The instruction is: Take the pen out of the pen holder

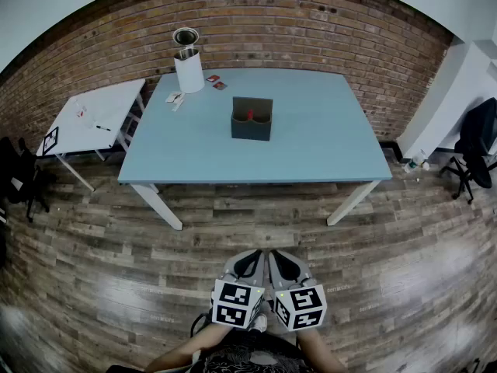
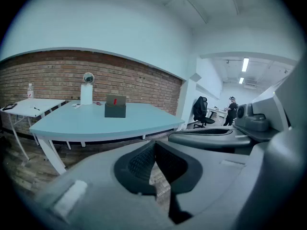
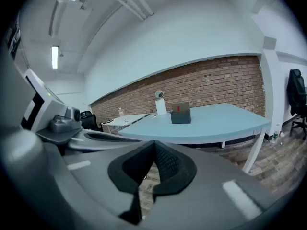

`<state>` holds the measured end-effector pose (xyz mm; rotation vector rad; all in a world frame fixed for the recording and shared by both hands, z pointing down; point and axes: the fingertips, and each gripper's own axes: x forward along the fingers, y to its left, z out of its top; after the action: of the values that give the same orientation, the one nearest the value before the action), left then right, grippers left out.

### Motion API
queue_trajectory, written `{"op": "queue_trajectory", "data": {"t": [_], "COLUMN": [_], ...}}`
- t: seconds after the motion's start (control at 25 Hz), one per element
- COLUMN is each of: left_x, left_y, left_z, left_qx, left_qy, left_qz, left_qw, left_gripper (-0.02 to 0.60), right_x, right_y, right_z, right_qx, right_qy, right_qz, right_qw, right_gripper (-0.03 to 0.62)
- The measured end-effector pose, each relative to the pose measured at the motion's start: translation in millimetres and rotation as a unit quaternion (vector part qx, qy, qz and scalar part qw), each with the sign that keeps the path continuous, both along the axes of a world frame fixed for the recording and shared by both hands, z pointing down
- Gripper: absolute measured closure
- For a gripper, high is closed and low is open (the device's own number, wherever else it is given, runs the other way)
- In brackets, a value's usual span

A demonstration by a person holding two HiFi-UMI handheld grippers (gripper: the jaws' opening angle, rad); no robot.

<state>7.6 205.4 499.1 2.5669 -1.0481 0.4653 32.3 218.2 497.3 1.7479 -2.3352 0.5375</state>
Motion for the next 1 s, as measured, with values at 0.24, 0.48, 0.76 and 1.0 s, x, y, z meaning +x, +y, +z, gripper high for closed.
{"op": "queue_trajectory", "data": {"t": [0.24,0.48,0.76,1.0], "left_x": [10,11,10,7], "left_y": [9,-6,-48,-92], "left_z": [8,12,15,14], "left_qx": [-0.002,-0.005,-0.009,-0.010], "left_qy": [-0.005,-0.007,-0.002,0.004], "left_qz": [-0.003,-0.006,0.003,0.013], "left_qw": [1.0000,0.9999,1.0000,0.9999], "left_gripper": [0.588,0.588,0.588,0.588], "right_x": [12,11,7,5], "right_y": [7,-8,-50,-92], "right_z": [-1,3,7,10], "right_qx": [0.004,0.006,-0.003,-0.012], "right_qy": [-0.006,-0.007,0.002,0.009], "right_qz": [-0.005,-0.011,-0.003,0.003], "right_qw": [1.000,1.000,1.000,1.000], "right_gripper": [0.591,0.589,0.589,0.589]}}
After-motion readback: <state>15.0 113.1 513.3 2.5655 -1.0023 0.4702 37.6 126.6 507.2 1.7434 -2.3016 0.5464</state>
